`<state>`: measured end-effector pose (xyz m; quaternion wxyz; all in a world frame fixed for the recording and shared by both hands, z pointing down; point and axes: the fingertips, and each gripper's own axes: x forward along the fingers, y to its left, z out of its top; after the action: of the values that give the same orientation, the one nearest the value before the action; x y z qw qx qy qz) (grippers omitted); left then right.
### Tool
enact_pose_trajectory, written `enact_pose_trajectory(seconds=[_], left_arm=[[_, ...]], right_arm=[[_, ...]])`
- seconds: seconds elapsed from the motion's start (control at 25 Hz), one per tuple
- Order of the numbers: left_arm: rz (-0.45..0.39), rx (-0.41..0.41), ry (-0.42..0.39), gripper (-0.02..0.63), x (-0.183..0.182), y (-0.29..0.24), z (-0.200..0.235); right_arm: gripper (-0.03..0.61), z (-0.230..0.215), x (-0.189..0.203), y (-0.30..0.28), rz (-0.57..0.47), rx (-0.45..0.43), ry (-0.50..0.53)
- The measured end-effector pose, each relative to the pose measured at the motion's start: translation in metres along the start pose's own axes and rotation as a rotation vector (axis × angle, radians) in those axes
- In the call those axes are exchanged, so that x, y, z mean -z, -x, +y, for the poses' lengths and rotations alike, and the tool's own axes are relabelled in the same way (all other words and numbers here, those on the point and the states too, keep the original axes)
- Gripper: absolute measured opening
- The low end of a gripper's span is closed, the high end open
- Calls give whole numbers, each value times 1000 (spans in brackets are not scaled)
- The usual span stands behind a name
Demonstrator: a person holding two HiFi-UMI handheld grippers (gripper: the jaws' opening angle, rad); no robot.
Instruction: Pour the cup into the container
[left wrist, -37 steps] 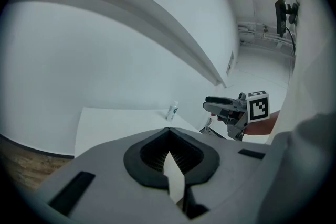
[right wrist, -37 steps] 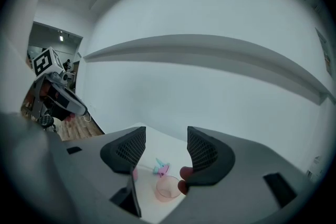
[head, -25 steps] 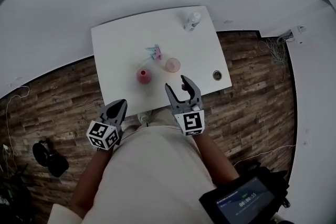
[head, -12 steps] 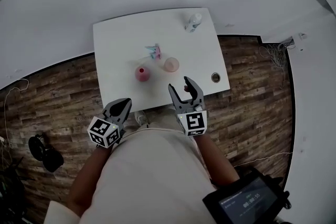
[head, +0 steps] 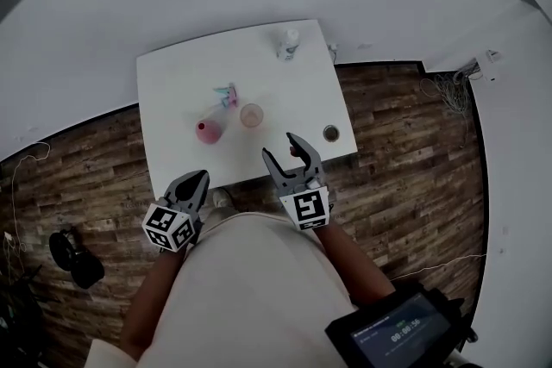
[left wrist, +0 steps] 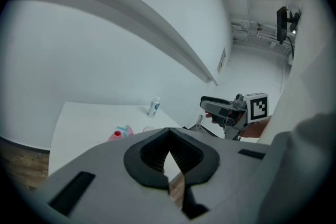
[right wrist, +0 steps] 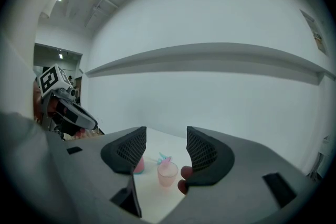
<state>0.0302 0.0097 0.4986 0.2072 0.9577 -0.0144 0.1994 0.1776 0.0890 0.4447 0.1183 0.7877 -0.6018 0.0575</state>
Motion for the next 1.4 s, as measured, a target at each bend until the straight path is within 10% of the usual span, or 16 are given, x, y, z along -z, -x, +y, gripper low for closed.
enact_pose_trajectory(seconds=[1.4], left_arm=[[-16,-272,14,9,108,-8,-249]], right_arm=[[247,-75,80,226,-34,-193,24]])
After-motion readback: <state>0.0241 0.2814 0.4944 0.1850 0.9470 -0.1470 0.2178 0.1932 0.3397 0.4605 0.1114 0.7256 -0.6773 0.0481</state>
